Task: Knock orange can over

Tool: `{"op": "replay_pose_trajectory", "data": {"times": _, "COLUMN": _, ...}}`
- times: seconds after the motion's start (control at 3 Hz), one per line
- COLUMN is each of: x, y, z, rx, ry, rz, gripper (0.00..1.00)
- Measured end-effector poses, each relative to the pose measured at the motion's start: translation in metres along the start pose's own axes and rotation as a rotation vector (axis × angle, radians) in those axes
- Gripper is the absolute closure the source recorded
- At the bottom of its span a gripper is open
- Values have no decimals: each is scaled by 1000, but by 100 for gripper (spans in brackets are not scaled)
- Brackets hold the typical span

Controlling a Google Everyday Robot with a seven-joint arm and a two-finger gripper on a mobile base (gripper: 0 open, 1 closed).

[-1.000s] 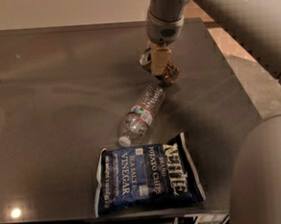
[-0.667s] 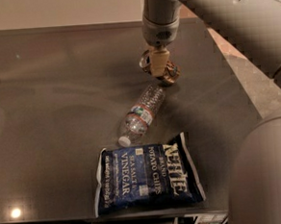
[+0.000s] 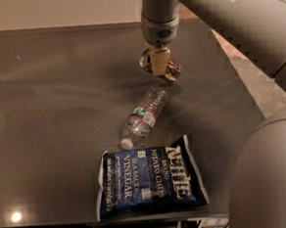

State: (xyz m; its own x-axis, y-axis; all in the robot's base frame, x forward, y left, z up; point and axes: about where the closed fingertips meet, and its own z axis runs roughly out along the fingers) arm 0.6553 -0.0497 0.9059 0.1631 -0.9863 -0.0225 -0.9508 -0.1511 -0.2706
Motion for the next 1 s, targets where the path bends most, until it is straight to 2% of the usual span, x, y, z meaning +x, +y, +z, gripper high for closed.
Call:
{"op": "replay_pose_trajectory", "data": {"times": 0.33, "x": -3, "y": -2, "z": -1, "rx": 2, "ry": -19, "rz": -6, "gripper": 14}}
{"op": "replay_pose_trajectory", "data": {"times": 0.67, "x": -9, "y": -3, "z": 1, "rx": -9, "ry": -61, "rz": -15, "gripper": 0}}
{"op": "replay_pose_trajectory", "data": {"times": 1.0, "x": -9, "y": -3, "z": 1, "rx": -9, "ry": -61, "rz": -15, "gripper": 0}}
